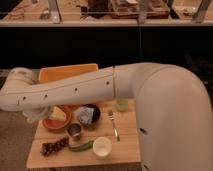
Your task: Place grapes in table surface
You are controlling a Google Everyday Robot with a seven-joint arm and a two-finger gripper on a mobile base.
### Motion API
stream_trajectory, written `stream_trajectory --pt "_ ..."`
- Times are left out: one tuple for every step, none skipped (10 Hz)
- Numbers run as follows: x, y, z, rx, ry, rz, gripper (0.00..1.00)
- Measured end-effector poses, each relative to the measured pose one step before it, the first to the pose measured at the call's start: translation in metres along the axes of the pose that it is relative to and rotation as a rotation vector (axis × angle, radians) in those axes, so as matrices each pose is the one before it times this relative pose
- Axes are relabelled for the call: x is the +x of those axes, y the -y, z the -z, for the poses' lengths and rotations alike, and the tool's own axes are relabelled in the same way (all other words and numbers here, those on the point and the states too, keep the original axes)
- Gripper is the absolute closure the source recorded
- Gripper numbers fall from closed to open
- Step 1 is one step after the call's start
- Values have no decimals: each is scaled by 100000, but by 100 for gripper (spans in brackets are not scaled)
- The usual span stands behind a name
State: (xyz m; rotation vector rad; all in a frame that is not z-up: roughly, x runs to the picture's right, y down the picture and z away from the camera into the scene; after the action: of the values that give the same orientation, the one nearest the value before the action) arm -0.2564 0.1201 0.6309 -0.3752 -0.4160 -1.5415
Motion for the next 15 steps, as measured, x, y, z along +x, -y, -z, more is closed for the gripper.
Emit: stream_trajectory --pt "-41 15 -140 -203 508 -2030 20" --pt "-9 -106 -552 -539 1695 468 20" --pt "-412 278 -1068 -395 2931 1513 20" --pt "-370 314 -1185 755 2781 744 20" --pt "-338 -308 -2704 -75 3984 431 20" --pt "-108 -46 -1763 71 1674 395 20" --pt "-421 147 -2011 167 2880 711 20" --pt "-168 -68 -1708 572 2493 141 20" --pt "-209 -334 -2456 1767 4358 -189 20" --pt "-451 -64 -1000 1570 3375 -556 20" --pt "-437 76 -1010 1069 1689 -739 20" --pt "-67 79 -477 573 -2387 -361 20" --pt "-423 232 111 1280 -1181 -761 20" --pt "-177 -74 561 480 -2044 -274 20" --pt "-187 197 1152 1851 -1746 -286 20"
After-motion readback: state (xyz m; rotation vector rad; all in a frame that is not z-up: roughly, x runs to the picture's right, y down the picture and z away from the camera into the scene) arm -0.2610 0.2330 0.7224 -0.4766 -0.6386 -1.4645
